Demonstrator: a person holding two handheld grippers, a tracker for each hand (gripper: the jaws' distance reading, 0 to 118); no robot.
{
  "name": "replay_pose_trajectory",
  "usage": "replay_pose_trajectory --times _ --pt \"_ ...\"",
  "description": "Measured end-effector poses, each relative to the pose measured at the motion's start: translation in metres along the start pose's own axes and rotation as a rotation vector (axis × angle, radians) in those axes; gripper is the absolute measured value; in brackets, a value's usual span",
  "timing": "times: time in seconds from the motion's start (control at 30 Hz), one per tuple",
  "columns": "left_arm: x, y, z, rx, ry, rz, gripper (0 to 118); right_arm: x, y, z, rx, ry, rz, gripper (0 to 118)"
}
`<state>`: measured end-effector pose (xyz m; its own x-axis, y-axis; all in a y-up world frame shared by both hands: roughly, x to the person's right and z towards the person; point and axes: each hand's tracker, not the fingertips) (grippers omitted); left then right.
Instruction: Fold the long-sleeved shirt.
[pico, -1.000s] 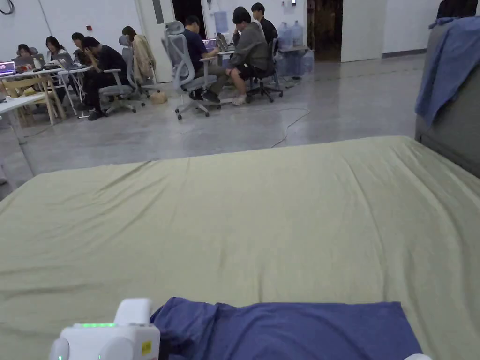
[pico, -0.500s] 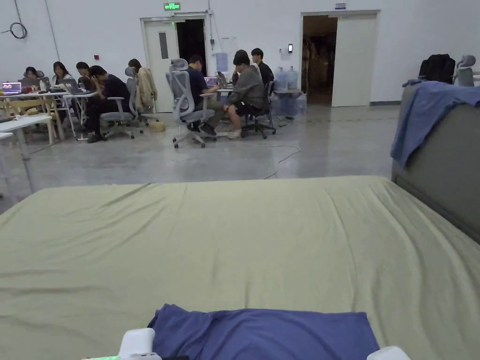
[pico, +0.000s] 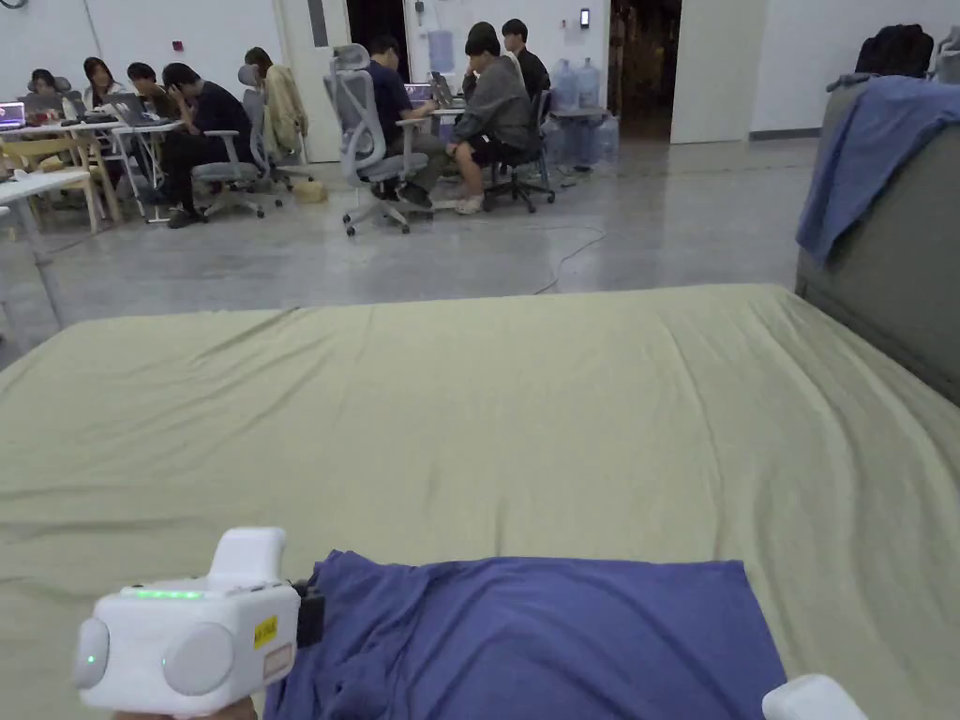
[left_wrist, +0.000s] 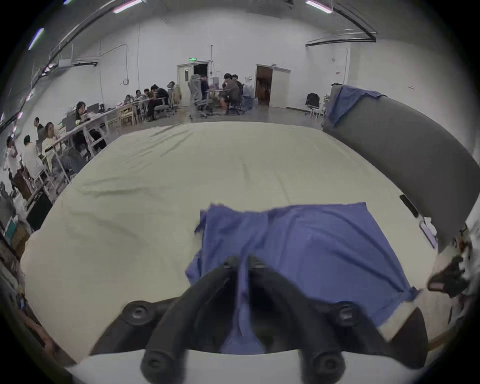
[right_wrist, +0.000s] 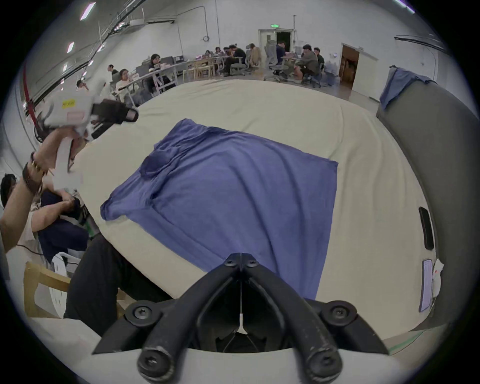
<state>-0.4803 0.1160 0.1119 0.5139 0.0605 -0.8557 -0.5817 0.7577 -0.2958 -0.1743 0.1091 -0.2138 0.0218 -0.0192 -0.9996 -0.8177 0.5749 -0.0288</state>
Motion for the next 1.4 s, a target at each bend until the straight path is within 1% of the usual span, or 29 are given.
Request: replay_pose_trajectory --times 0.03,0.07,0.1,0.23,0.3,0.33,0.4,0.47,0.5,0.53,0.57,0.6,0.63,0.67,0.7,0.73,0.77,0.8,0.83,0.9,0.97,1.03,1.07,1.1,1.17,1.2,1.23,1.33,1.4 --pt "-0.003 0.011 -0.019 0.005 0.014 -0.009 90 0.004 0.000 -0.003 -0.002 -0.008 -0.008 0" --pt "-0.005 0.021 -0.037 0.000 0.032 -0.016 113 0.008 0.000 -0.004 -0.004 -0.012 -0.019 0" --pt "-0.008 0.031 -0.063 -0.035 0.047 -0.024 118 0.011 0.000 -0.007 -0.007 -0.014 -0.037 0" --pt "-0.013 0.054 -0.140 -0.090 0.060 0.049 118 0.026 0.005 -0.021 -0.029 -0.007 -0.092 0" --pt "-0.013 0.056 -0.174 -0.134 0.135 0.062 118 0.034 0.011 -0.030 -0.035 -0.006 -0.097 0" --pt "-0.013 0.056 -0.190 -0.138 0.160 0.072 117 0.041 0.016 -0.035 -0.028 -0.009 -0.103 0" --pt "-0.015 0.053 -0.210 -0.157 0.134 0.099 111 0.054 0.030 -0.046 -0.033 -0.036 -0.116 0" --pt "-0.010 0.045 -0.225 -0.236 0.129 0.118 91 0.071 0.050 -0.059 -0.017 -0.079 -0.126 0" --pt "-0.008 0.040 -0.230 -0.265 0.166 0.113 81 0.082 0.063 -0.068 -0.011 -0.081 -0.133 0" --pt "-0.003 0.034 -0.230 -0.260 0.170 0.093 67 0.097 0.078 -0.079 -0.006 -0.073 -0.150 0" --pt "0.002 0.029 -0.225 -0.238 0.160 0.079 58 0.111 0.092 -0.090 0.006 -0.060 -0.168 0" --pt "0.008 0.028 -0.213 -0.187 0.142 0.066 41 0.126 0.107 -0.103 0.020 -0.058 -0.199 0" --pt "0.006 0.031 -0.205 -0.193 0.121 0.072 19 0.143 0.123 -0.119 0.016 -0.091 -0.234 0" --pt "0.010 0.030 -0.195 -0.196 0.112 0.077 19 0.153 0.134 -0.130 0.004 -0.121 -0.251 4" --pt "0.015 0.028 -0.180 -0.182 0.109 0.083 19 0.168 0.147 -0.146 -0.001 -0.147 -0.281 24" --pt "0.019 0.027 -0.164 -0.171 0.087 0.079 19 0.183 0.158 -0.162 0.000 -0.163 -0.323 60" --pt "0.012 0.028 -0.155 -0.157 0.064 0.077 19 0.195 0.166 -0.176 -0.028 -0.148 -0.349 76" --pt "0.015 0.025 -0.140 -0.141 0.052 0.074 19 0.207 0.175 -0.194 -0.075 -0.134 -0.378 75" --pt "0.018 0.022 -0.127 -0.138 0.040 0.072 19 0.214 0.182 -0.208 -0.110 -0.127 -0.395 71" --pt "0.015 0.017 -0.112 -0.137 0.025 0.075 19 0.221 0.190 -0.233 -0.159 -0.171 -0.423 71" --pt "0.018 0.010 -0.099 -0.136 0.012 0.081 19 0.220 0.193 -0.253 -0.202 -0.204 -0.399 68" --pt "0.016 0.005 -0.098 -0.147 0.003 0.080 19 0.218 0.191 -0.277 -0.308 -0.216 -0.377 64" --pt "0.016 0.004 -0.098 -0.151 0.002 0.082 19 0.215 0.190 -0.278 -0.279 -0.247 -0.348 62" --pt "0.017 0.002 -0.099 -0.154 0.005 0.082 19 0.208 0.192 -0.276 -0.263 -0.268 -0.325 54" --pt "0.014 0.001 -0.104 -0.162 0.013 0.085 19 0.202 0.197 -0.267 -0.258 -0.274 -0.314 43" --pt "0.013 0.002 -0.107 -0.164 0.014 0.089 19 0.200 0.198 -0.262 -0.235 -0.292 -0.268 34" --pt "0.012 0.003 -0.108 -0.163 0.017 0.095 19 0.196 0.197 -0.255 -0.227 -0.323 -0.241 0" --pt "0.006 0.010 -0.102 -0.155 0.023 0.137 19 0.195 0.192 -0.224 -0.165 -0.213 -0.324 0" --pt "0.003 0.016 -0.084 -0.139 0.010 0.149 19 0.186 0.186 -0.191 -0.107 -0.193 -0.328 0"
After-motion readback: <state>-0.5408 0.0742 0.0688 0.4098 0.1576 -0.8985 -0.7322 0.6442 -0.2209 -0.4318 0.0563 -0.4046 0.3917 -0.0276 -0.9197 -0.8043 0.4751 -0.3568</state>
